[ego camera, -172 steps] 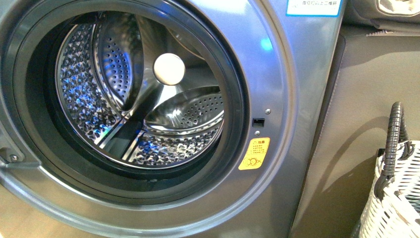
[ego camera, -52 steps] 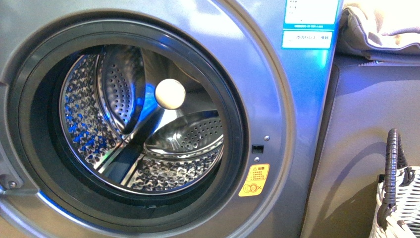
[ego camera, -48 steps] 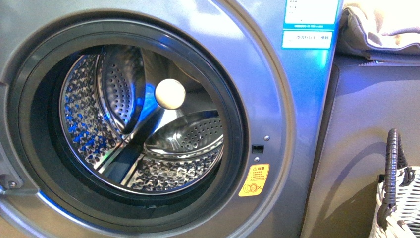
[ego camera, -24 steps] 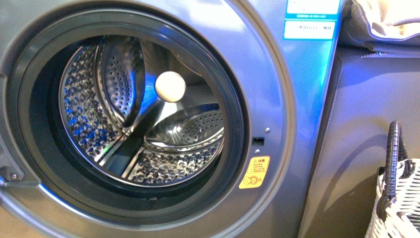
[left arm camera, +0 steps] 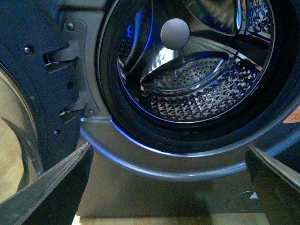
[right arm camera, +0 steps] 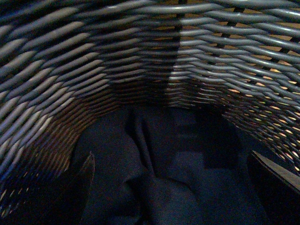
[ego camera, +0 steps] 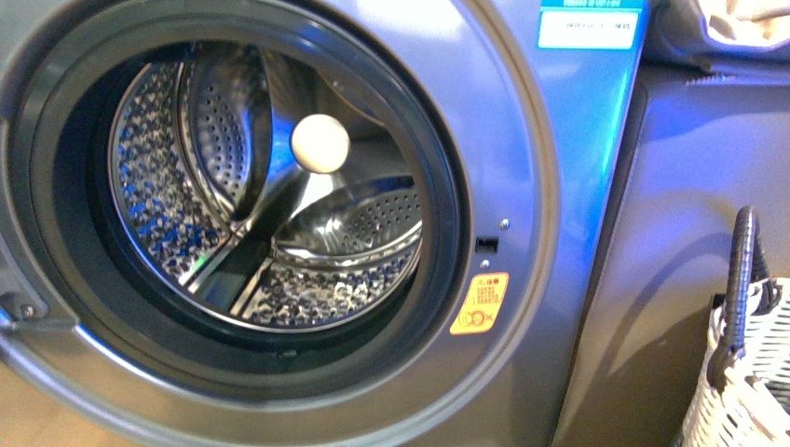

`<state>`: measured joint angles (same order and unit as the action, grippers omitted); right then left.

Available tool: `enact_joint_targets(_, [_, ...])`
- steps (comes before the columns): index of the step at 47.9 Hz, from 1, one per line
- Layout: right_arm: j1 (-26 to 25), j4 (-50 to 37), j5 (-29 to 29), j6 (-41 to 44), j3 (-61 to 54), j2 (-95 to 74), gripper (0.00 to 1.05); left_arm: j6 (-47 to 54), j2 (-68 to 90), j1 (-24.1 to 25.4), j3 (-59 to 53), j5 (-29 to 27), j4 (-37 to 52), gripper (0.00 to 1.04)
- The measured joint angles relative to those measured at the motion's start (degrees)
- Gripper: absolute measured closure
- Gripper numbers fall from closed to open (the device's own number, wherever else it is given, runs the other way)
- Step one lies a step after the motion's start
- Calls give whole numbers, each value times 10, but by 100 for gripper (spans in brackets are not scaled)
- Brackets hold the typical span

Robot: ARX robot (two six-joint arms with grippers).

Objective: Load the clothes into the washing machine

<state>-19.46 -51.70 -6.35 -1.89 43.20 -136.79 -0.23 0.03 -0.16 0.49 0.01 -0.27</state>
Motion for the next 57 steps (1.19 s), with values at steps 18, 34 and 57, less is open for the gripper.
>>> enact_joint_targets(18, [-14,-1,23,1,30,-68,8,0,0,0,0,0,0,6])
enact_joint_targets(34, [-41,-2,32,7,49,-114,8,0,0,0,0,0,0,6])
enact_joint_targets(57, [-92,-15,43,63,74,-209,8,0,0,0,0,0,0,6])
